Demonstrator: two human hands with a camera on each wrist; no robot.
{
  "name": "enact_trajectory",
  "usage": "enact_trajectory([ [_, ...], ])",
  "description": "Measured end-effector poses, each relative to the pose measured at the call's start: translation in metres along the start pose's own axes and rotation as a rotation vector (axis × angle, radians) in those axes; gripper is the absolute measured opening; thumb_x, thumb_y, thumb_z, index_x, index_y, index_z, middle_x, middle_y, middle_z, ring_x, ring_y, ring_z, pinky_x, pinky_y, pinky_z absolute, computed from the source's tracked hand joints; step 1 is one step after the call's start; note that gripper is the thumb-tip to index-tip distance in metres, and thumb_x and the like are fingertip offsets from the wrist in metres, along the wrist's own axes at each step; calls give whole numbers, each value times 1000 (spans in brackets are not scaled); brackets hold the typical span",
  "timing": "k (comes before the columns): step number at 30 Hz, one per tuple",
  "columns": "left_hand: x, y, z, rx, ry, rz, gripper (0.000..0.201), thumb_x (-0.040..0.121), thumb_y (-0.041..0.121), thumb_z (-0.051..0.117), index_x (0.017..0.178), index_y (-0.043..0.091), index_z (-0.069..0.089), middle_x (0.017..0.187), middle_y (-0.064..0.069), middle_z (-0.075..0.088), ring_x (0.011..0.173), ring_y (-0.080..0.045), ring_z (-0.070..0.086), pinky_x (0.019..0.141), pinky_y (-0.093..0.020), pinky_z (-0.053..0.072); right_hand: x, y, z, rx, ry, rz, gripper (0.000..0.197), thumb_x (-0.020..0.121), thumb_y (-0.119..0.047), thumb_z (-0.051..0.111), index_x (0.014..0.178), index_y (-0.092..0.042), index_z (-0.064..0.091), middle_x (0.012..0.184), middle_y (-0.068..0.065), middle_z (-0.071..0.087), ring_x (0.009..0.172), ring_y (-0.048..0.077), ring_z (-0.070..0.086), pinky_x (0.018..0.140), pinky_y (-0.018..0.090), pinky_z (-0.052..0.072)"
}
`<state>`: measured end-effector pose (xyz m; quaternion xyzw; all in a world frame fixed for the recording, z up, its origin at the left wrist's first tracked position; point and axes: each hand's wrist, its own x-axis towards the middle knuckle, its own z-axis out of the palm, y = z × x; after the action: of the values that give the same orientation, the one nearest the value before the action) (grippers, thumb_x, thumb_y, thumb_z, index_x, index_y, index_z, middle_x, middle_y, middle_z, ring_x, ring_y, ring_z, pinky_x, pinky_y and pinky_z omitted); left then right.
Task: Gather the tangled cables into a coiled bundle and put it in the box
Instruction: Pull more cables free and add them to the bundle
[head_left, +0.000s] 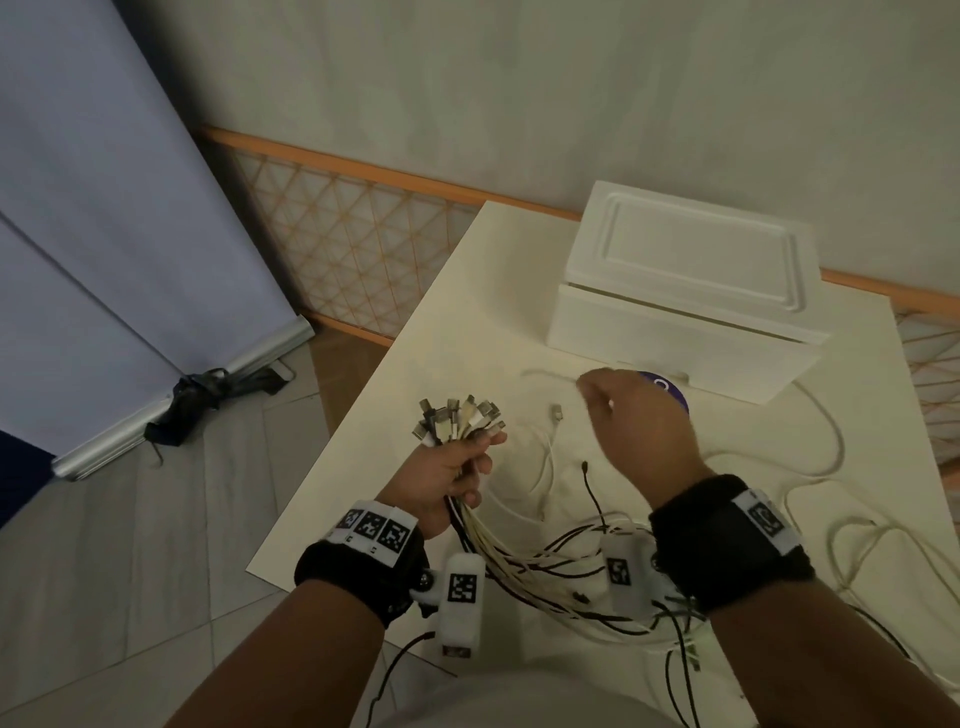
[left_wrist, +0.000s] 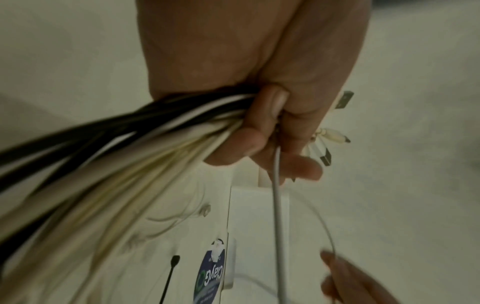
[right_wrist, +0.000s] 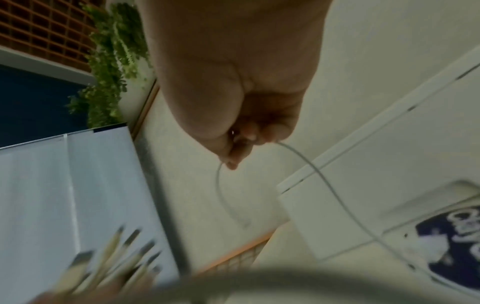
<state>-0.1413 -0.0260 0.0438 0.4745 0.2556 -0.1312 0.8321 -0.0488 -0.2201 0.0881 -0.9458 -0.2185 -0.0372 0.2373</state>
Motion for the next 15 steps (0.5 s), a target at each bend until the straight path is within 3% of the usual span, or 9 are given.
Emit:
enact_trajectory([
  [2,0,-1,-3,-33,18,-27,21,98,21,49,100,12,68,64,3,59,34,-2,26,39,-16,32,-1,12,-14,-92,60,139,26,93,-23,41,100,-21,66,108,2,64,94,25,62,76,34,52],
  [4,-1,0,-3,-51,3,-47,21,99,17,45,101,15,66,70,3,67,32,-1,26,39,-15,33,-3,17,-22,-144,-1,244,36,90,-18,48,124,-19,58,142,7,40,107,27,59,84,34,50],
  [5,-1,0,-1,-59,-12,-50,22,99,14,44,102,16,65,73,4,70,32,-1,26,39,-15,33,-5,15,-23,-149,-16,233,44,89,-18,53,133,-17,51,150,9,26,110,29,58,88,35,49],
  [6,-1,1,1,-57,-30,-50,23,99,11,43,104,17,64,77,4,72,32,-1,26,40,-14,33,-8,9,-21,-120,-30,184,47,89,-23,57,135,-16,50,150,9,24,110,29,58,91,34,48],
  [8,-1,2,8,-17,-63,-54,24,99,8,41,103,18,63,86,5,70,32,-2,26,41,-14,32,-15,-13,-13,41,-156,63,42,89,-39,59,126,-19,57,135,1,45,103,19,61,91,30,47],
  [11,2,2,12,-2,-91,-37,29,95,10,47,95,22,72,91,3,67,33,-3,26,42,-15,30,-32,-43,14,8,-581,-67,41,88,-55,52,111,-22,62,104,-6,66,92,12,62,81,28,47],
  [12,3,1,10,-10,-102,-24,29,93,12,50,92,23,76,86,-1,63,34,-3,27,42,-15,31,-37,-48,23,-23,-618,-109,37,91,-50,52,110,-20,63,100,-3,68,93,14,62,79,28,46],
  [14,2,2,8,-24,-130,-18,28,94,15,49,97,23,75,74,-1,53,34,-3,29,43,-16,33,-43,-50,34,19,-552,-150,25,94,-33,51,104,-14,64,93,4,69,89,22,62,72,30,43],
  [15,1,3,6,-52,-132,-11,26,96,13,46,101,20,70,73,-3,60,34,-3,29,43,-16,33,-45,-48,37,72,-519,-151,20,94,-26,50,99,-11,63,90,7,67,85,24,62,70,32,44],
])
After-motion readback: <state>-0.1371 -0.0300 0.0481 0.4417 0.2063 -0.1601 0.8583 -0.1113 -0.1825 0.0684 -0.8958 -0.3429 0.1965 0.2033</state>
